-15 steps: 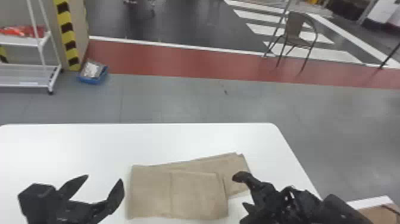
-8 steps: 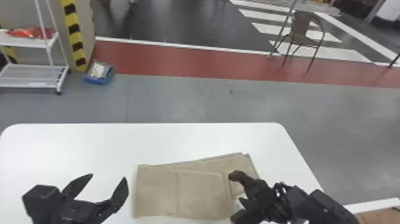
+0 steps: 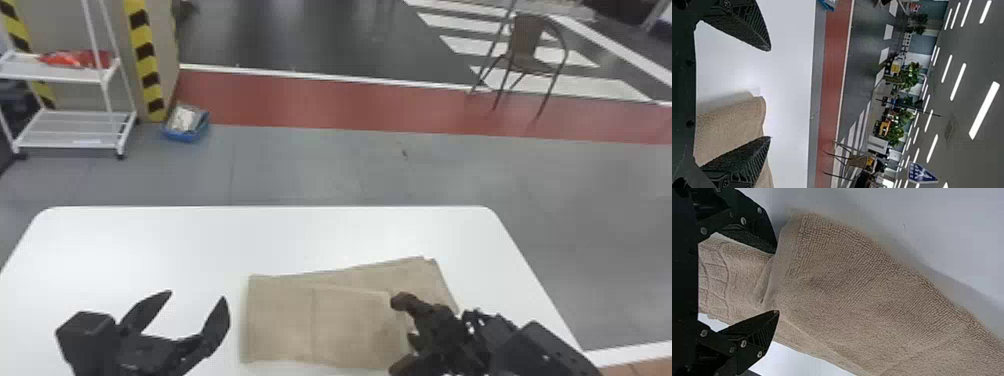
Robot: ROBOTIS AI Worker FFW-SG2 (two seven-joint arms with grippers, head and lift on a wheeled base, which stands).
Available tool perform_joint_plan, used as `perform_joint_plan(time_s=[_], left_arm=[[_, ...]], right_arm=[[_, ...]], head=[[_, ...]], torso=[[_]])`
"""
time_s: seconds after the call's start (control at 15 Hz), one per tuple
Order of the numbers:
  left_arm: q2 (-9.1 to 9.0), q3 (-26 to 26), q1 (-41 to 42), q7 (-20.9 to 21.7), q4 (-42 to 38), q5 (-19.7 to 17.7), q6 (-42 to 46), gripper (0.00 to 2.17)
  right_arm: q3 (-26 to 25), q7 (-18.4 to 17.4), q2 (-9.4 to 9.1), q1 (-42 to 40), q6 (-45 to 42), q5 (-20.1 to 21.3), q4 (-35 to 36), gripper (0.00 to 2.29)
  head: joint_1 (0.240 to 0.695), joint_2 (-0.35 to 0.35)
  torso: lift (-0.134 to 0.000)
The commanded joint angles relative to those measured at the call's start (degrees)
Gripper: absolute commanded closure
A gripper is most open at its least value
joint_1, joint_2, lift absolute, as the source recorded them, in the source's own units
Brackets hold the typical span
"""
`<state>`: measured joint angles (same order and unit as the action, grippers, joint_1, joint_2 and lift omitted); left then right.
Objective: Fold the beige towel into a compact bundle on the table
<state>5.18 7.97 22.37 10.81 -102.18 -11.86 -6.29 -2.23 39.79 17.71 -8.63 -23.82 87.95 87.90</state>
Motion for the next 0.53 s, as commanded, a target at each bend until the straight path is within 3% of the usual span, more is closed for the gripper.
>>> perform_joint_plan(time_s=[0.0, 0.13, 0.47], left_arm=[[0.00, -0.06, 0.22, 0.00, -0.21, 0.09, 0.00, 0.08], [0.00, -0.06, 0.22, 0.09, -0.39, 0.09, 0.00, 0.08], [0.09, 0.03, 0.31, 0.26, -0.48, 0.17, 0.00, 0.08]], right_arm=[[-0.05, 0.37, -0.05, 0.01, 0.76, -0.33, 0.08, 0.41], [0.04, 0.90, -0.14, 0.01, 1.11, -0.24, 0.08, 0.53], [-0.31, 1.69, -0.22, -0.25, 1.11, -1.56, 0.78, 0.54]], head=[[0.695, -0.216], [0.695, -0.218], [0.695, -0.219]], torso=[[0.000], [0.000], [0.000]])
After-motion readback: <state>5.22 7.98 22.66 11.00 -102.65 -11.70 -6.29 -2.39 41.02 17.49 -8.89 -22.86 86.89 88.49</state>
